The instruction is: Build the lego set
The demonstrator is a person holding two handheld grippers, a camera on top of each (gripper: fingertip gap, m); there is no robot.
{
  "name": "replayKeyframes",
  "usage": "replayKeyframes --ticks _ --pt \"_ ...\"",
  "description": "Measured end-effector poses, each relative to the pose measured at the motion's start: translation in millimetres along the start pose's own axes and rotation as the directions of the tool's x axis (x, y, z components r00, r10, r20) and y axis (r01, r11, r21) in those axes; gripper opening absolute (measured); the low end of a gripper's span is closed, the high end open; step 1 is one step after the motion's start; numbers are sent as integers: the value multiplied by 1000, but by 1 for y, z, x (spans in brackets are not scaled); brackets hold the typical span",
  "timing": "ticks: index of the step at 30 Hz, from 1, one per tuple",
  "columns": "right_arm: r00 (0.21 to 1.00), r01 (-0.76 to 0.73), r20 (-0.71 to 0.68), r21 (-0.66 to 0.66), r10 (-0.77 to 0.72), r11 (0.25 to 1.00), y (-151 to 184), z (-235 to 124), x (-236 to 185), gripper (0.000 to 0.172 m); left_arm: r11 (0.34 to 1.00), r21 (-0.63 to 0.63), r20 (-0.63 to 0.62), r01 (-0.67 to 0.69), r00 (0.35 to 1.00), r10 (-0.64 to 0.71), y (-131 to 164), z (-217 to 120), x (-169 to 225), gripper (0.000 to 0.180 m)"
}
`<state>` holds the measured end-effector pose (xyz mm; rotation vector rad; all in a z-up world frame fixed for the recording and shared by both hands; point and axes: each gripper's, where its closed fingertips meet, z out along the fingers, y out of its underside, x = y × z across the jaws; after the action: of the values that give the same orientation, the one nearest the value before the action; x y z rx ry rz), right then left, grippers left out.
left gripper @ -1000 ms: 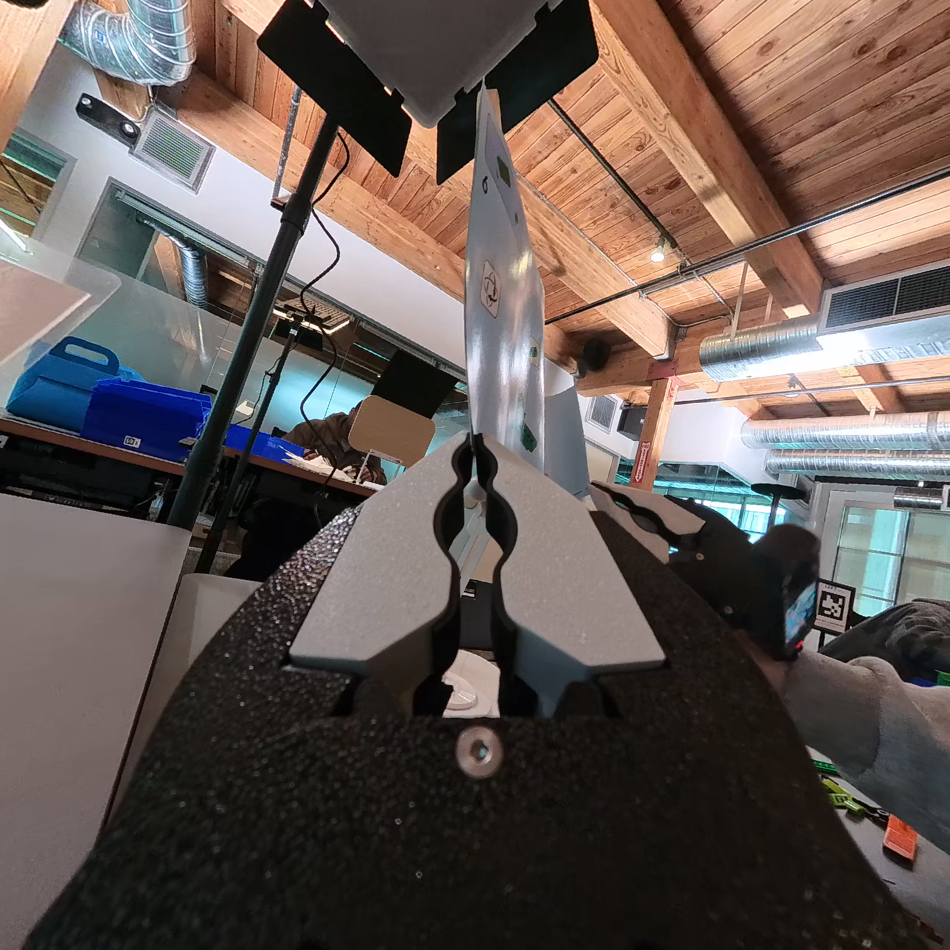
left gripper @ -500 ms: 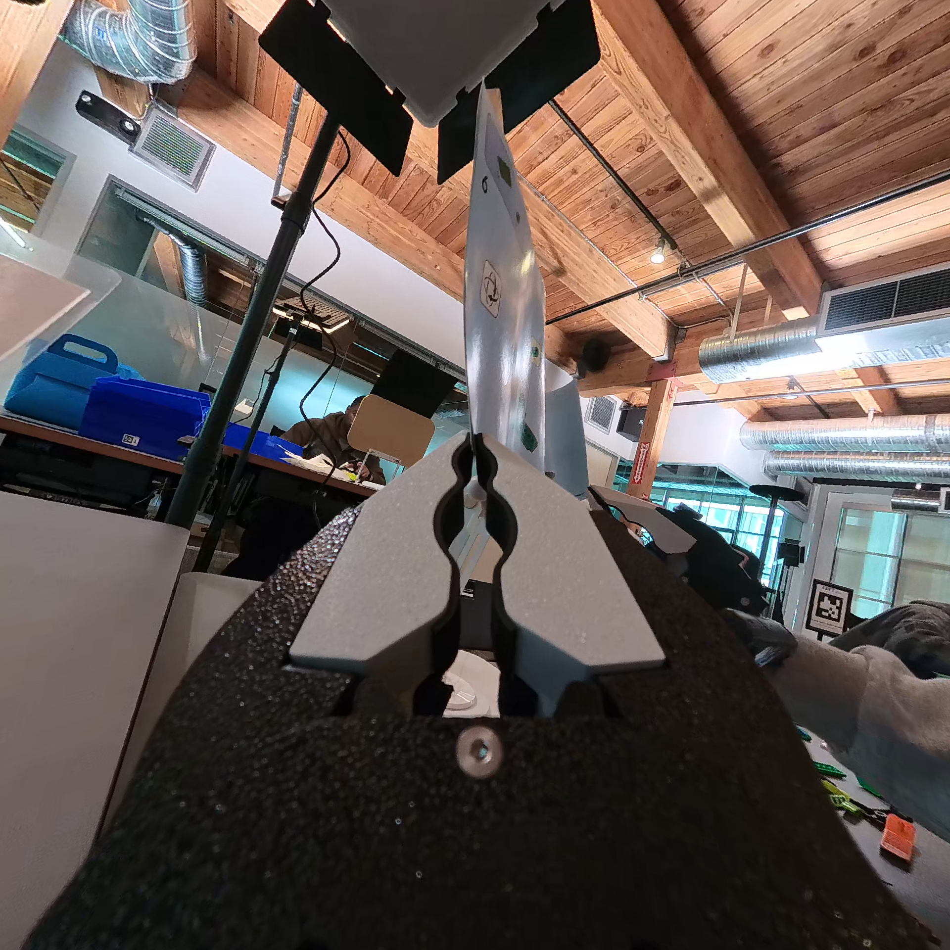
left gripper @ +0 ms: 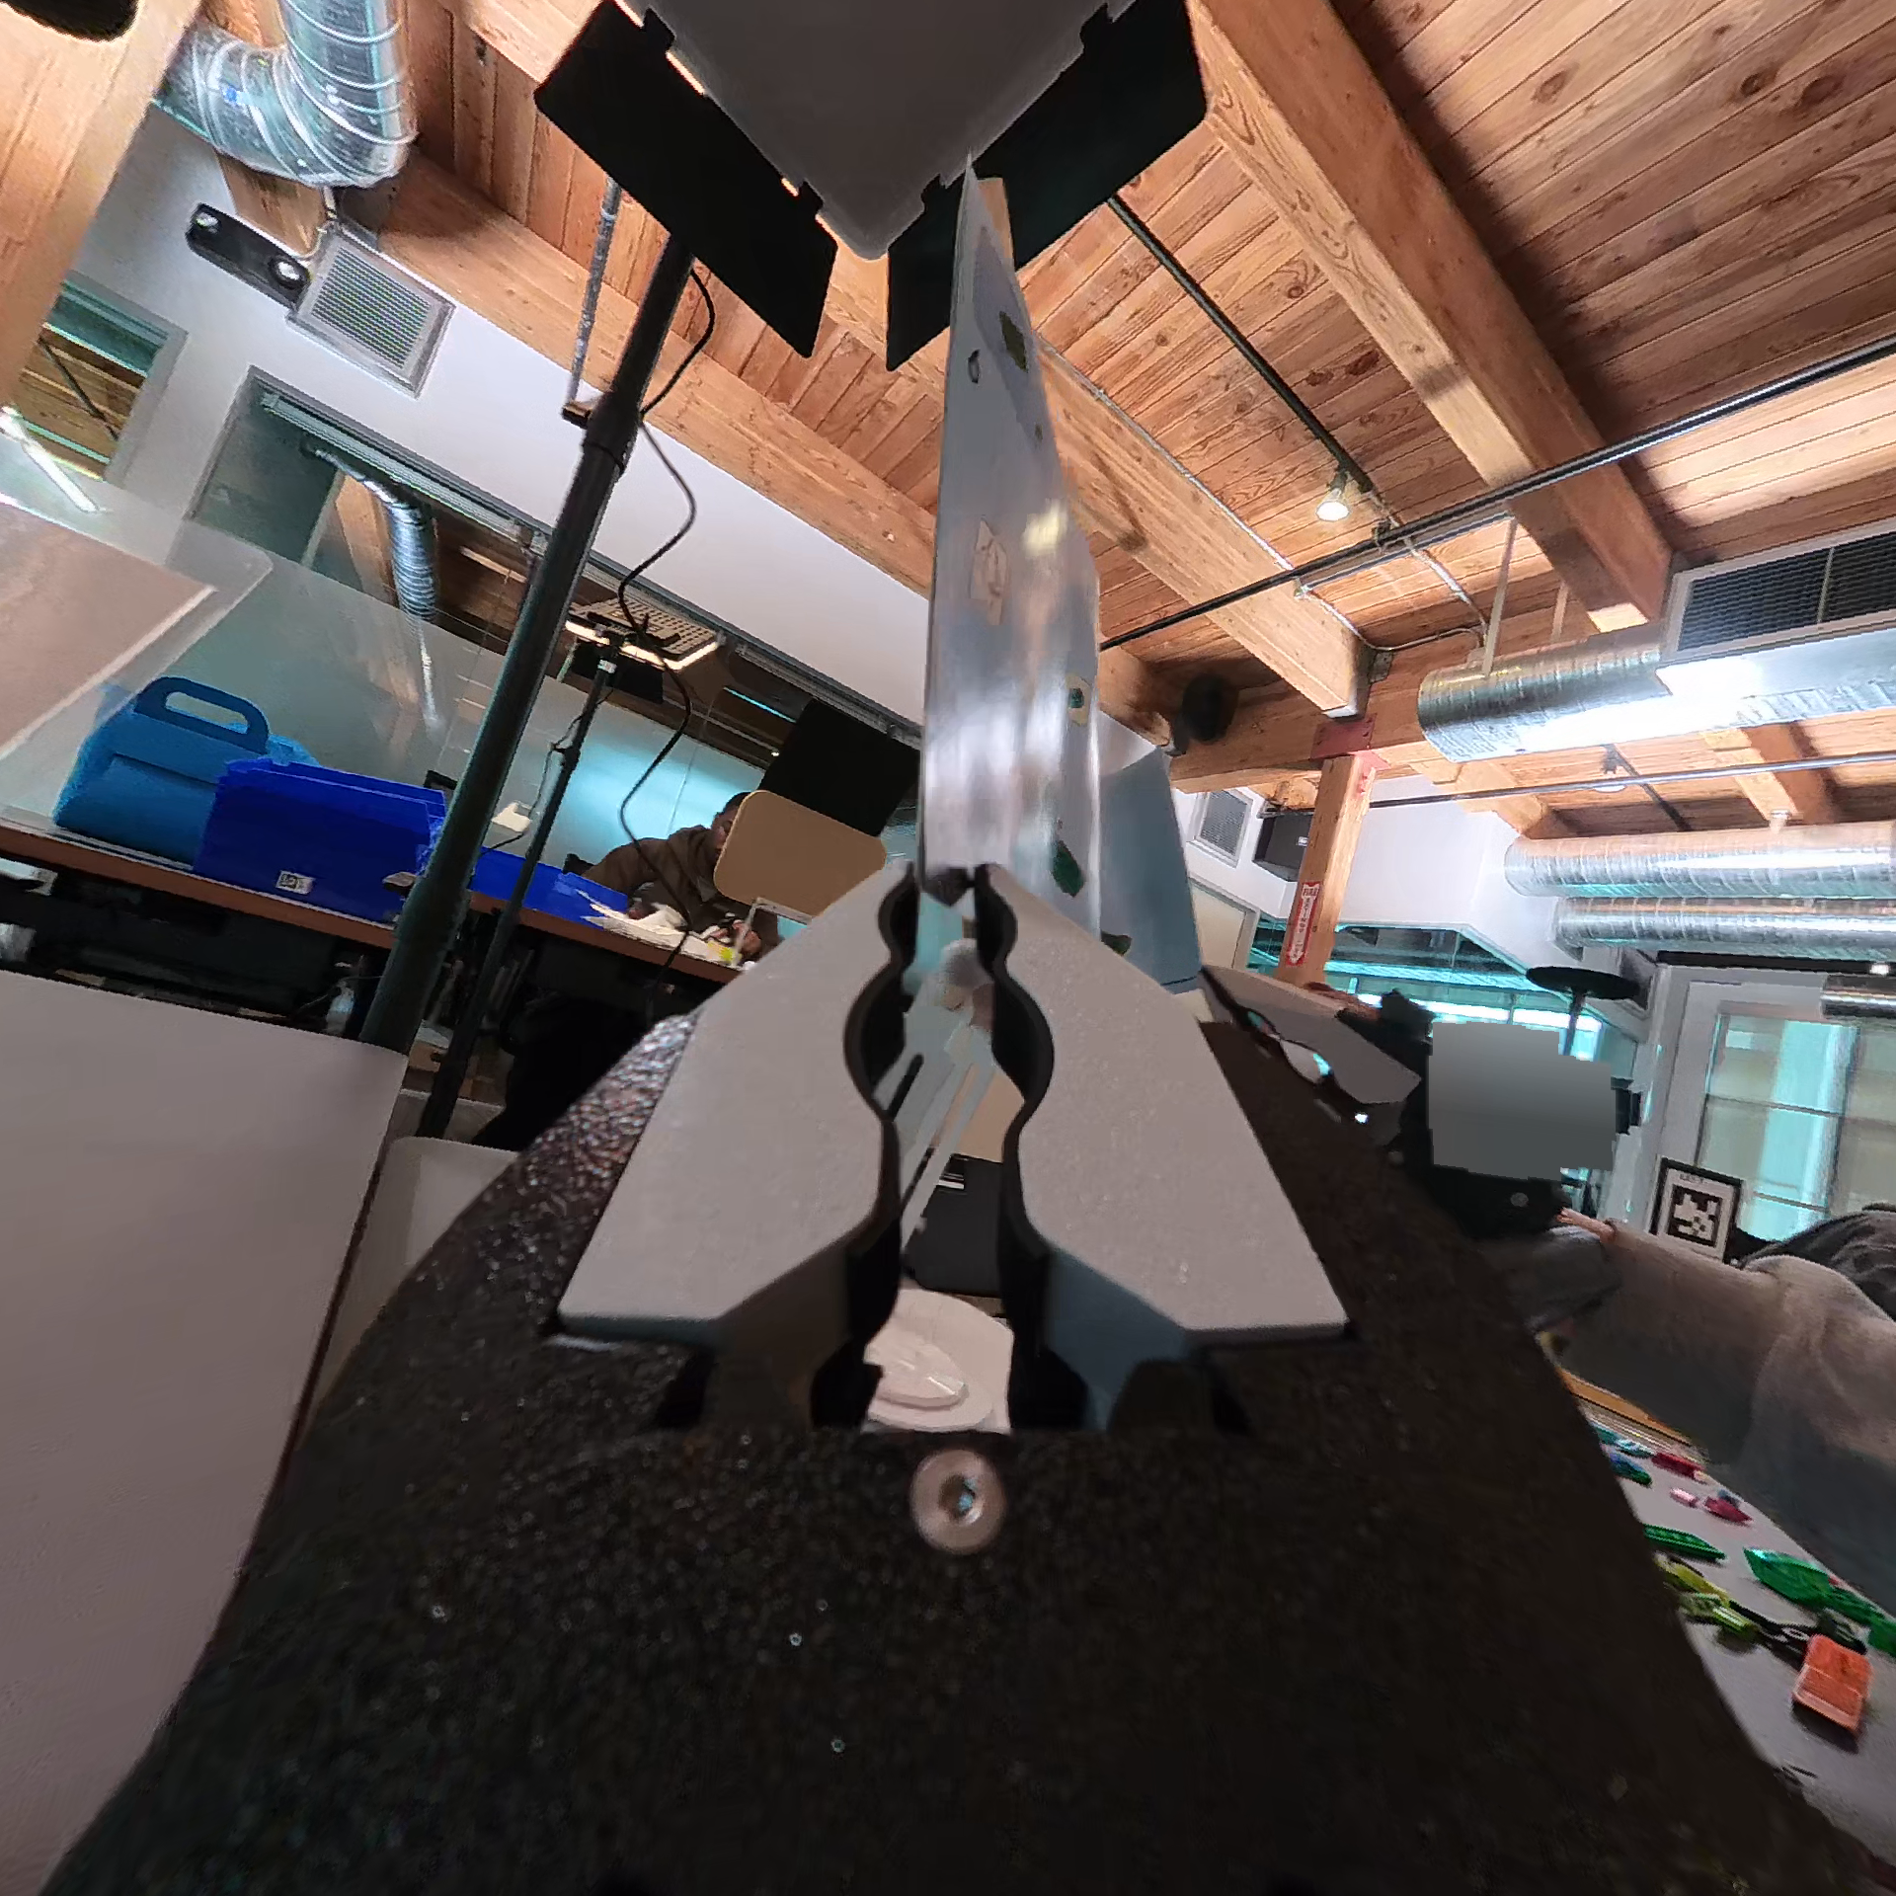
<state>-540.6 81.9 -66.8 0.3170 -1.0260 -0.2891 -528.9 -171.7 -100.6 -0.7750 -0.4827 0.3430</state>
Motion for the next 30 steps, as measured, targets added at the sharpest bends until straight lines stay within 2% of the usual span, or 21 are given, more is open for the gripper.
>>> replayKeyframes --ticks 3,7,10,13,15,18,20,21,24,27,28,30 --pt "999 -50 -3 8 50 999 -4 -8 10 0 1000 12 46 -23 999 22 -2 -7 -2 31" --pt "991 -135 -9 3 135 991 -3 -19 26 0 999 16 87 -38 996 36 -5 -20 8 43" --pt "981 -191 -24 7 191 982 -1 -26 39 0 998 -18 102 -59 993 61 -2 -28 19 42" --pt "970 -239 -42 29 241 970 -4 -31 51 0 998 -60 12 11 1000 -11 7 -34 53 39" --pt "966 -250 -53 50 253 967 -7 -33 57 0 992 -117 -66 -45 997 37 20 -30 84 32" --pt "960 -269 -65 74 273 960 -9 -35 63 0 942 -257 -246 -214 958 150 55 -6 139 30" --pt "957 -274 -76 95 281 957 -11 -38 68 0 928 -269 -345 -259 925 158 63 17 172 30" --pt "955 -275 -84 107 284 955 -11 -40 70 0 928 -270 -356 -256 922 150 62 32 181 31" --pt "948 -289 -101 134 303 948 -12 -48 76 0 964 -245 -360 -101 933 6 44 77 195 36" --pt "945 -287 -111 163 306 944 -15 -54 78 0 971 -233 -337 47 933 -126 33 110 190 42" --pt "946 -280 -114 173 302 944 -16 -56 78 0 971 -228 -333 72 932 -147 33 117 187 39" --pt "948 -273 -114 190 297 943 -18 -58 78 0 978 -190 -314 81 939 -138 33 125 180 17"
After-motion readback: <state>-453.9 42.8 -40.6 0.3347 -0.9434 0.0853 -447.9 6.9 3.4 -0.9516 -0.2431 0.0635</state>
